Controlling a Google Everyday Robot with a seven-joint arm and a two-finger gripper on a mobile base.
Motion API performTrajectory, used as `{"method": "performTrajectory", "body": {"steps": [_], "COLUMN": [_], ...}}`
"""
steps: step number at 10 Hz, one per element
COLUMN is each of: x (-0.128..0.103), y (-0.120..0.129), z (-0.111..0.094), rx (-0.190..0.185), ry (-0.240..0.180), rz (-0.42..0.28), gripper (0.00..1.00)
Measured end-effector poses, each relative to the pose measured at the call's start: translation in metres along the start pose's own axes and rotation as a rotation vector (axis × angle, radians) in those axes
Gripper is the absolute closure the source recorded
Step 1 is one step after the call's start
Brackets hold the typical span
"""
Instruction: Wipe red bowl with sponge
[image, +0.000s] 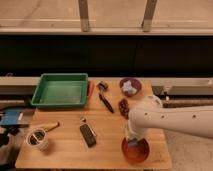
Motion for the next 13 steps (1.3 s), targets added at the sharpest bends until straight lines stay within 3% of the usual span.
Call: {"method": "performTrajectory", "body": {"steps": [2, 5, 8, 13], "x": [0.026, 0.053, 0.051, 0.026], "y": [0.004, -0.013, -0.03, -0.064], "z": [0.005, 0.007, 0.006, 0.004], "rx": [0.011, 0.03, 0.047, 0.064], "ry": [0.052, 0.097, 0.103, 0.101], "rz": [0.021, 0.086, 0.136, 0.171], "gripper": [1.0, 1.0, 1.0, 1.0]}}
